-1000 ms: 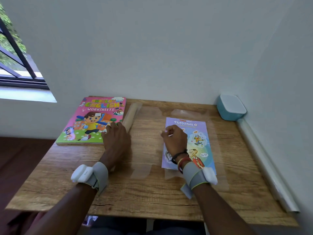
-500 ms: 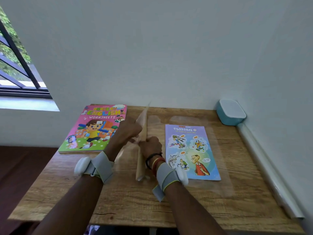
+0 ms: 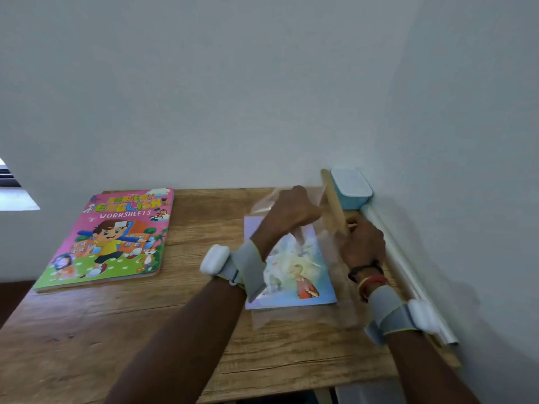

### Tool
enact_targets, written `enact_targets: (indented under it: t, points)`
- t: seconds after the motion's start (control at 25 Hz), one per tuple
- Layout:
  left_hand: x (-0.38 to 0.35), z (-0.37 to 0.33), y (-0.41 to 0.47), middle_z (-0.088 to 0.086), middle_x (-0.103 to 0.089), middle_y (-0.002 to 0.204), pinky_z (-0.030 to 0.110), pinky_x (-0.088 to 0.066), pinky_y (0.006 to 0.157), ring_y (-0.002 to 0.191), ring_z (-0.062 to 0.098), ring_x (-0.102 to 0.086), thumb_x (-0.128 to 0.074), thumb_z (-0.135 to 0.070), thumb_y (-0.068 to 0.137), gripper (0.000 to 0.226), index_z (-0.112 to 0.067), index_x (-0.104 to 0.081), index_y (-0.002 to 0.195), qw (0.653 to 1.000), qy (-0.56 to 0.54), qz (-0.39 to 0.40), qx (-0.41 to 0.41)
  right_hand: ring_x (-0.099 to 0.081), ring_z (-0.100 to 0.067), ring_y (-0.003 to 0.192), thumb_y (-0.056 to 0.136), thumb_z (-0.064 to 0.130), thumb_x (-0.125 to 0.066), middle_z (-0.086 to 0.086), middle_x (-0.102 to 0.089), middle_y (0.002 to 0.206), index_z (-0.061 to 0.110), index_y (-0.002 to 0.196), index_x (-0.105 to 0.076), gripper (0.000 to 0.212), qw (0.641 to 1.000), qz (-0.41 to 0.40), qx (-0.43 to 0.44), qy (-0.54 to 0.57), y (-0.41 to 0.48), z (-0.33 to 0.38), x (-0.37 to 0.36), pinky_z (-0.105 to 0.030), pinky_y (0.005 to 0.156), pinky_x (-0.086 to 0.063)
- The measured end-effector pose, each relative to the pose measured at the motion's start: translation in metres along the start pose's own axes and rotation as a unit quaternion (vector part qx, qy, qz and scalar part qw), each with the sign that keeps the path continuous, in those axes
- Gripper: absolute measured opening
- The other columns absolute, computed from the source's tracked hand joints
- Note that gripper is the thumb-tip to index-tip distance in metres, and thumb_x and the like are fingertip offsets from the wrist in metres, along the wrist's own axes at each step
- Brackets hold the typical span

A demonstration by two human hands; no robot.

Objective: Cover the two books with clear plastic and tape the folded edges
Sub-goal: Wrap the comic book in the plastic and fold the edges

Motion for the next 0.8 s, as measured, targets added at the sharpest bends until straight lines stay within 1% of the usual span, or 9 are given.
enact_targets:
  t: [0.08, 0.2, 0.32, 0.4, 0.48, 0.56, 0.6, 0.68, 0.8]
  points:
    - [-0.045, -0.028, 0.007, 0.020, -0.065, 0.099, 0.027, -0.053, 0.049, 0.077, 0.037, -0.071, -0.054, -0.016, 0.090, 0.013, -0.007, -0.048, 0.083, 0.999, 0.030, 0.028, -0.024, -0.060, -0.036, 0.104, 0.080, 0.021, -0.066, -0.014, -0.069, 0.106, 0.010, 0.104, -0.065, 0.026, 0.998, 0.024, -0.007, -0.061, 0.006, -0.034, 0.004, -0.037, 0.082, -0.047]
    - [-0.103, -0.014, 0.027, 0.024, -0.062, 0.113, 0.027, -0.052, 0.044, 0.073, 0.033, -0.070, -0.053, -0.037, 0.096, 0.040, 0.002, -0.050, 0.103, 0.996, 0.044, 0.080, 0.015, -0.054, -0.034, 0.110, 0.084, 0.022, -0.061, -0.014, -0.062, 0.115, 0.011, 0.112, -0.059, 0.030, 0.984, 0.067, -0.030, -0.161, 0.005, -0.072, 0.004, -0.039, 0.089, -0.044]
    - [-0.119, 0.019, 0.046, 0.021, -0.061, 0.122, 0.040, -0.059, 0.082, 0.104, 0.035, -0.064, -0.054, -0.043, 0.094, 0.050, 0.001, -0.057, 0.118, 0.997, 0.003, 0.066, 0.029, -0.050, -0.032, 0.109, 0.089, 0.029, -0.055, -0.012, -0.058, 0.115, 0.013, 0.114, -0.058, 0.030, 0.985, 0.007, -0.022, -0.170, -0.004, -0.081, 0.015, -0.042, 0.091, -0.040]
    - [-0.105, 0.026, 0.048, 0.020, -0.067, 0.112, 0.045, -0.058, 0.086, 0.098, 0.028, -0.067, -0.055, -0.030, 0.095, 0.032, -0.003, -0.067, 0.106, 0.990, -0.135, 0.027, 0.007, -0.053, -0.031, 0.107, 0.092, 0.038, -0.052, -0.012, -0.060, 0.114, 0.012, 0.113, -0.061, 0.035, 0.997, -0.035, -0.015, -0.064, -0.016, -0.065, 0.021, -0.041, 0.089, -0.042]
    - [-0.075, 0.029, 0.053, 0.013, -0.073, 0.101, 0.039, -0.058, 0.086, 0.092, 0.023, -0.070, -0.058, -0.024, 0.094, 0.021, -0.008, -0.070, 0.095, 0.983, -0.168, -0.063, -0.038, -0.055, -0.031, 0.107, 0.089, 0.054, -0.053, -0.012, -0.060, 0.114, 0.011, 0.114, -0.059, 0.049, 0.999, 0.012, -0.025, -0.035, -0.027, -0.050, 0.002, -0.040, 0.087, -0.044]
    - [-0.039, 0.033, 0.058, 0.003, -0.073, 0.104, 0.027, -0.050, 0.087, 0.099, 0.018, -0.067, -0.065, -0.031, 0.091, 0.020, -0.013, -0.069, 0.097, 0.983, -0.054, -0.153, -0.090, -0.056, -0.032, 0.107, 0.077, 0.070, -0.057, -0.012, -0.058, 0.115, 0.010, 0.116, -0.053, 0.072, 0.992, 0.096, -0.038, -0.070, -0.036, -0.039, -0.024, -0.040, 0.085, -0.047]
    - [-0.028, 0.037, 0.063, 0.002, -0.071, 0.110, 0.028, -0.048, 0.089, 0.106, 0.018, -0.064, -0.068, -0.037, 0.088, 0.030, -0.012, -0.067, 0.104, 0.980, 0.005, -0.165, -0.106, -0.056, -0.032, 0.109, 0.071, 0.073, -0.061, -0.013, -0.058, 0.117, 0.009, 0.118, -0.051, 0.080, 0.987, 0.131, -0.047, -0.083, -0.038, -0.037, -0.034, -0.039, 0.085, -0.047]
    - [-0.018, 0.055, 0.079, 0.004, -0.065, 0.124, 0.034, -0.046, 0.094, 0.117, 0.021, -0.058, -0.071, -0.049, 0.083, 0.052, -0.012, -0.061, 0.118, 0.980, 0.090, -0.141, -0.110, -0.056, -0.031, 0.112, 0.066, 0.064, -0.073, -0.013, -0.056, 0.123, 0.007, 0.121, -0.049, 0.083, 0.980, 0.165, -0.053, -0.098, -0.039, -0.036, -0.046, -0.038, 0.086, -0.047]
    - [-0.006, 0.076, 0.101, 0.007, -0.061, 0.130, 0.043, -0.043, 0.100, 0.123, 0.026, -0.052, -0.069, -0.063, 0.077, 0.072, -0.013, -0.056, 0.126, 0.970, 0.176, -0.132, -0.107, -0.056, -0.030, 0.115, 0.070, 0.040, -0.081, -0.012, -0.058, 0.126, 0.008, 0.122, -0.050, 0.069, 0.980, 0.168, -0.087, -0.065, -0.033, -0.043, -0.051, -0.034, 0.086, -0.046]
Point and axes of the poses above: each hand's wrist, its own y-axis towards the middle knuckle, its own x-axis out of the back of the hand, z = x × y, the point moved 8 cm from there along y, towards the middle knuckle
